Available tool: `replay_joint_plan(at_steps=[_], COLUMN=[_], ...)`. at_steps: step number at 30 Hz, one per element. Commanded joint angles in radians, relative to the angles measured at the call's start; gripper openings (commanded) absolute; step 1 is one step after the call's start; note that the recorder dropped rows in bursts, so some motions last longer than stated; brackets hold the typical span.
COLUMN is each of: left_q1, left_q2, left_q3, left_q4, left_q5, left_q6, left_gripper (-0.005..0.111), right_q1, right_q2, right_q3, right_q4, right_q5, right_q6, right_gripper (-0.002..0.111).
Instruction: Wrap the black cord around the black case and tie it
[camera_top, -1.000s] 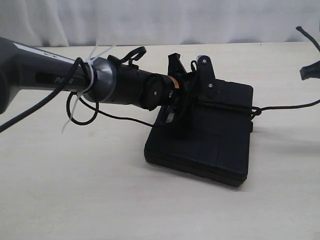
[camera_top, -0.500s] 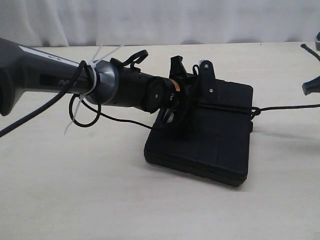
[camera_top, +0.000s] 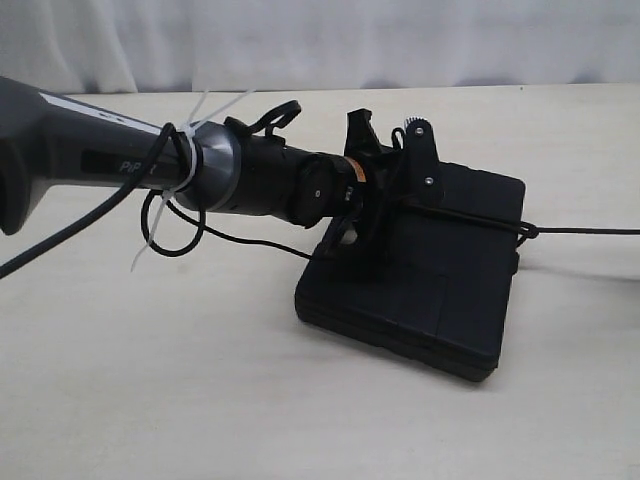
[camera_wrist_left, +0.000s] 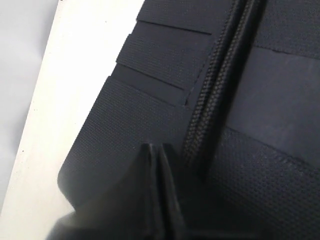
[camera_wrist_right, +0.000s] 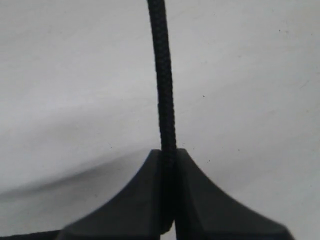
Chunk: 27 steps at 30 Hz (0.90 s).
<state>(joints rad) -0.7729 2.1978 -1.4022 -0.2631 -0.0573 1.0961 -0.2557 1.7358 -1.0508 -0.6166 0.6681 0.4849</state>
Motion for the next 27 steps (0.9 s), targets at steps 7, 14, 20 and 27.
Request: replay_joint_plan(at_steps=[7,14,20,27], left_q1=[0.009,0.009,0.009,0.009], left_q2=[0.007,0.007,0.005,-0.040], left_q3=[0.004,0.004,0.004,0.004], left_q4=[-0.002,-0.002,-0.005,-0.012], left_q5=[0.022,0.020,0.022,0.033], left_q6=[-0.002,-0.002,-0.002,-0.028], left_gripper=[0.000,0.000,0.000,0.000], right_q1=[0.003,0.003,0.003,0.112], right_q2=[-0.003,-0.009,-0.060,-0.136], right_q3=[-0.001,-0.006,-0.045,-0.053], right_q4=[-0.042,0.018,0.120,0.422], right_q5=[0.022,0.047,0.074,-0.001], right_q6=[-0.025,-0.027,-0.035,-0.370], right_gripper=[0.016,0.058,0.061,0.051])
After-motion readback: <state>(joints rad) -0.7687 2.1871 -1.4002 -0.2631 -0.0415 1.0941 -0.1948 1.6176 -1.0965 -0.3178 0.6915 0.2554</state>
